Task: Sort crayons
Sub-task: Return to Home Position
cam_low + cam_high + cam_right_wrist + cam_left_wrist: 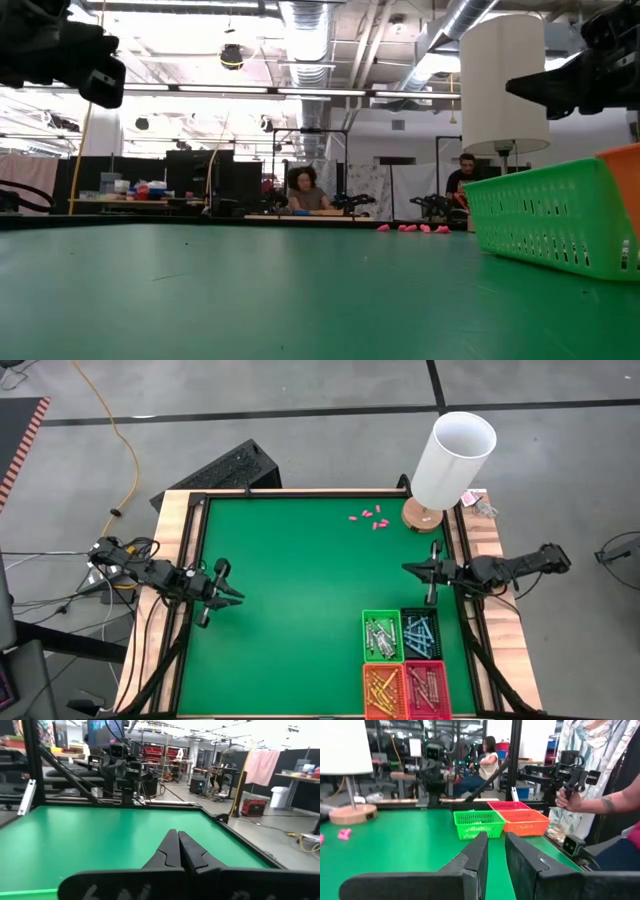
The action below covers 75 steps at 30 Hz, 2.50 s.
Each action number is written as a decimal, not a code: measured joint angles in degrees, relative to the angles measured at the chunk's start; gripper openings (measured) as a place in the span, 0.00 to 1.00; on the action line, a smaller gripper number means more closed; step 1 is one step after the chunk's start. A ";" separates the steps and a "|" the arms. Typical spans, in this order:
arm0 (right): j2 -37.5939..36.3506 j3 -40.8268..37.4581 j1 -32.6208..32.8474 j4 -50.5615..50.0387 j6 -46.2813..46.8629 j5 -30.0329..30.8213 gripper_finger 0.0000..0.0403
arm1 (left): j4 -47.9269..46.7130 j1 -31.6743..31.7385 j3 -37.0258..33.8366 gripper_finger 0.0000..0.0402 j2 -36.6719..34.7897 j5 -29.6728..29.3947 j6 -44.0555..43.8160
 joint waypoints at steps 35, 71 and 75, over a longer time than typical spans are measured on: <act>0.00 0.02 -1.94 -0.02 -3.97 0.24 0.00 | -4.78 -0.02 0.00 0.14 0.26 0.50 -3.21; 0.00 0.02 -1.94 -0.01 -3.94 0.24 0.00 | -4.77 -0.02 0.00 0.14 0.26 0.46 -3.19; 0.00 0.02 -1.94 -0.02 -3.93 0.24 0.00 | -4.77 -0.02 0.00 0.14 0.26 0.46 -3.18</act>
